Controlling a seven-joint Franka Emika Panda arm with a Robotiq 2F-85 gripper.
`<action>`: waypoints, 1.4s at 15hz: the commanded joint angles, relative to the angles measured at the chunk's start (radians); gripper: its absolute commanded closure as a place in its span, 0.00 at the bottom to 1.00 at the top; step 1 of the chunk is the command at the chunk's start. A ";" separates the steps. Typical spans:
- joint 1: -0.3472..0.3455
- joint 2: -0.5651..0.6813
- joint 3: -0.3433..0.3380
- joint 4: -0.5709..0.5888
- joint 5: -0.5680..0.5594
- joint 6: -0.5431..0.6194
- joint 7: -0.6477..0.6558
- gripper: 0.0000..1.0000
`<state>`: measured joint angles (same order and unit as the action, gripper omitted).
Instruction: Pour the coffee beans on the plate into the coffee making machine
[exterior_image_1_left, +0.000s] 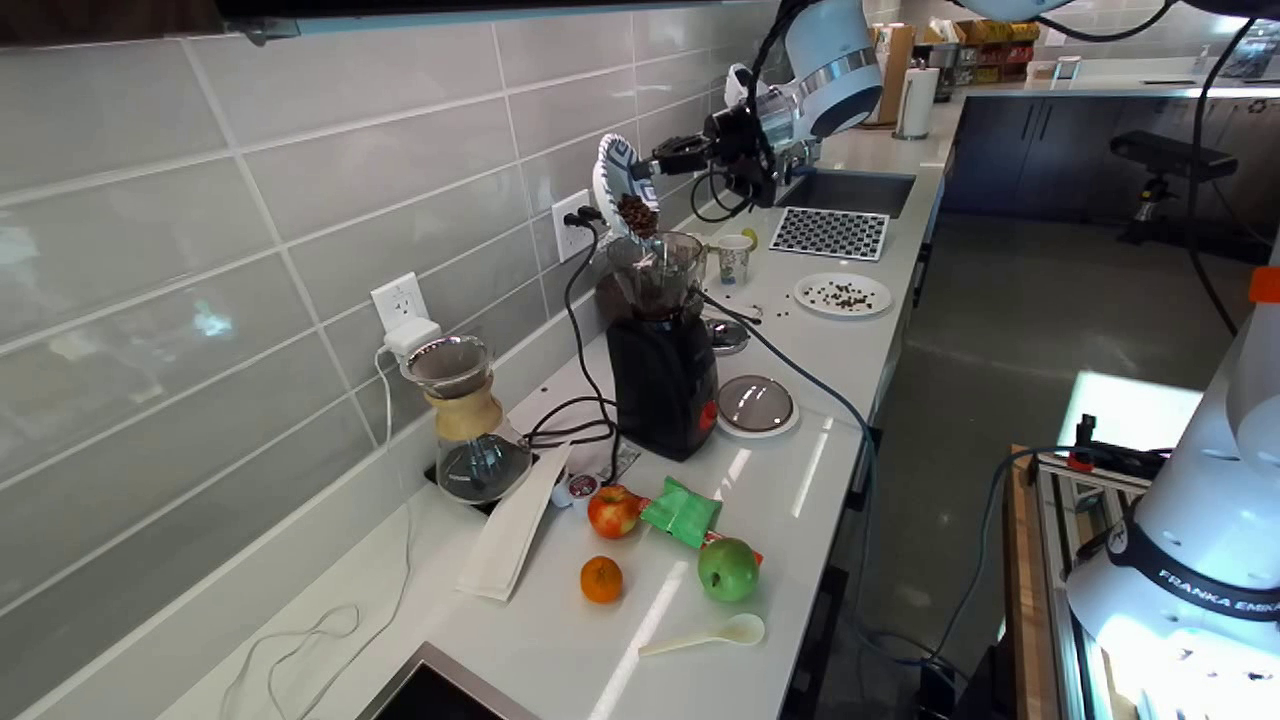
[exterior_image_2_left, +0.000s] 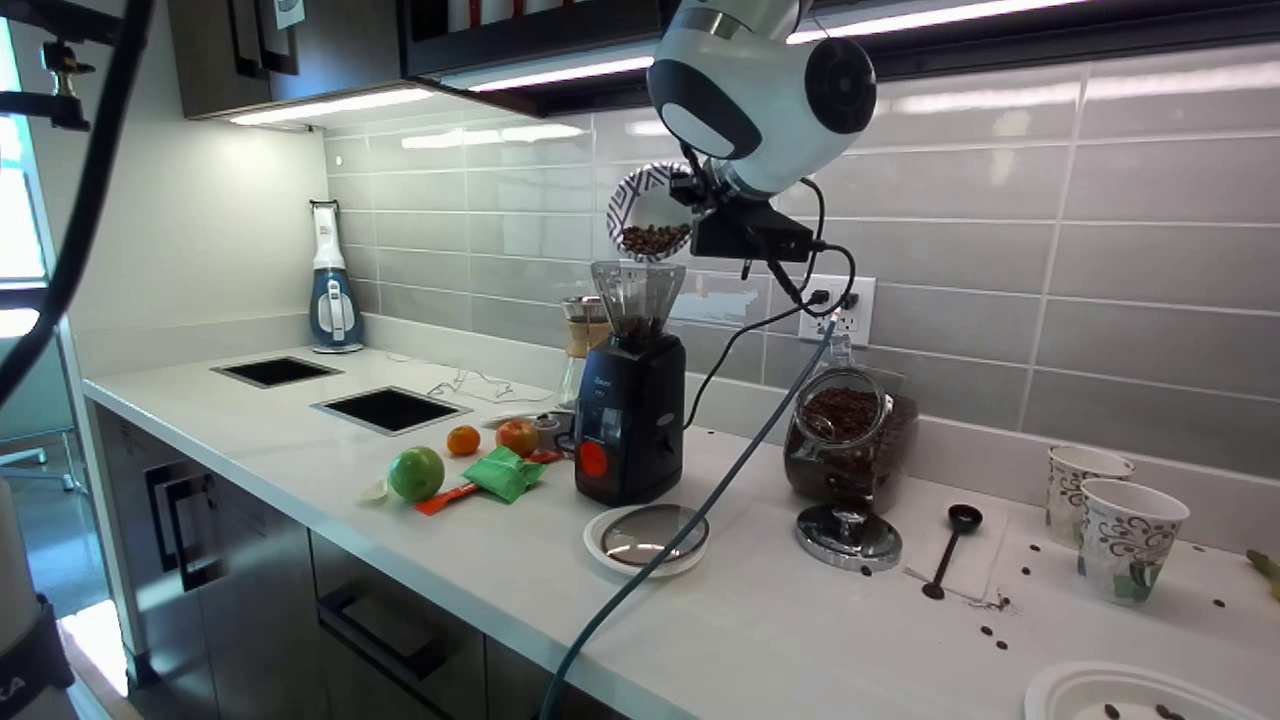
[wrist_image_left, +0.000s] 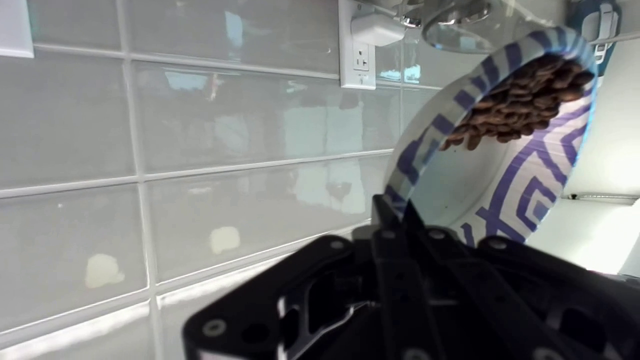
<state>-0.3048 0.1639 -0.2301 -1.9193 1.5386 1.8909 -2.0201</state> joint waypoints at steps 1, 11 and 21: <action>-0.001 0.000 -0.013 -0.018 0.038 -0.044 -0.053 0.99; -0.003 0.000 -0.022 -0.024 0.059 -0.083 -0.131 0.99; -0.001 -0.007 -0.026 -0.039 0.066 -0.079 -0.140 0.99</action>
<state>-0.3053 0.1645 -0.2461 -1.9379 1.5825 1.8374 -2.1400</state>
